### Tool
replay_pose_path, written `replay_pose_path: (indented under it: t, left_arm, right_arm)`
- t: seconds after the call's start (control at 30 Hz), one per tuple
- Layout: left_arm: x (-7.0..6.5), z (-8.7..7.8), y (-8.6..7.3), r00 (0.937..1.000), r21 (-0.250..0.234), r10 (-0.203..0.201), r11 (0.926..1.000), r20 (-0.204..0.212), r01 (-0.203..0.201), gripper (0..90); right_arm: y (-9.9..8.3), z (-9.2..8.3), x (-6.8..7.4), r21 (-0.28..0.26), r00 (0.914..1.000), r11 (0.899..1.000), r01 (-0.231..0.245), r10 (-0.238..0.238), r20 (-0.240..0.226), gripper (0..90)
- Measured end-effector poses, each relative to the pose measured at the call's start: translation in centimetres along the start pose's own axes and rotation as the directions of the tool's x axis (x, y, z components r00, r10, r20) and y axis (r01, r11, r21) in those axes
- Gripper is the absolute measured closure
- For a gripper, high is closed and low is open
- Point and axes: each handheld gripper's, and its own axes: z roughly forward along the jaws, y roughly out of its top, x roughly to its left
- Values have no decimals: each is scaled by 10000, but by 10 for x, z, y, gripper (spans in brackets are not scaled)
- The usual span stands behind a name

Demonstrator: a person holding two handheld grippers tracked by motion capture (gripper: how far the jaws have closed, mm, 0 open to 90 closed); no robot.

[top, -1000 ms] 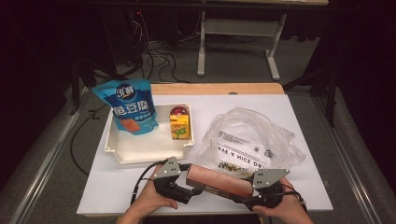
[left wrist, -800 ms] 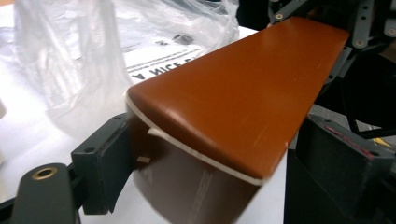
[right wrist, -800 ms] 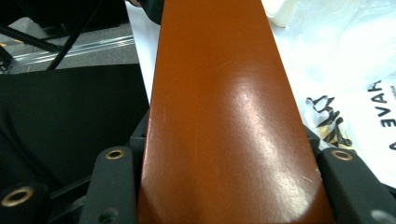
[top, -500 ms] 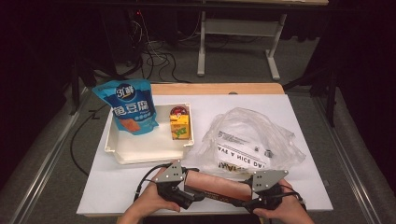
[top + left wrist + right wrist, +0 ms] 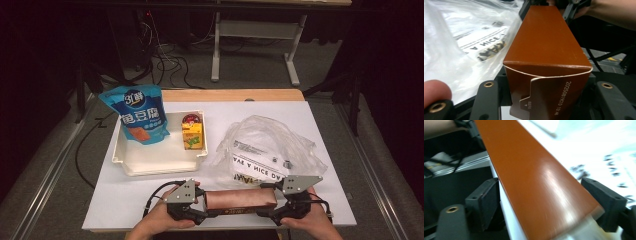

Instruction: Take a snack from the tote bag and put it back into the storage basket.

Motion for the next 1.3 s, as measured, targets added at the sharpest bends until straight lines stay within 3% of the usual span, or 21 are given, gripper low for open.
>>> replay_pose_path:
  t: [0.13,0.4,0.53,0.8,1.3]
  left_arm:
    - [4,-8,-2,9991,-153,-313,9994,-288,309,473]
    - [7,-23,-3,9921,-420,-697,9970,-1046,656,473]
    - [8,-32,-4,9886,-562,-806,9957,-1274,740,473]
    - [10,-52,-7,9784,-671,-882,9948,-1869,768,474]
    - [9,-79,-9,9598,-864,-1128,9919,-2569,934,474]
  right_arm:
    - [-2,-13,-6,-522,9981,9981,-313,340,504,160]
    - [-7,-22,-11,-726,9884,9951,-678,769,1310,165]
    - [-9,-26,-12,-861,9863,9939,-696,815,1432,202]
    - [-13,-27,-14,-749,9744,9937,-838,975,2026,174]
    - [-22,-31,-15,-726,9628,9913,-1094,1238,2404,147]
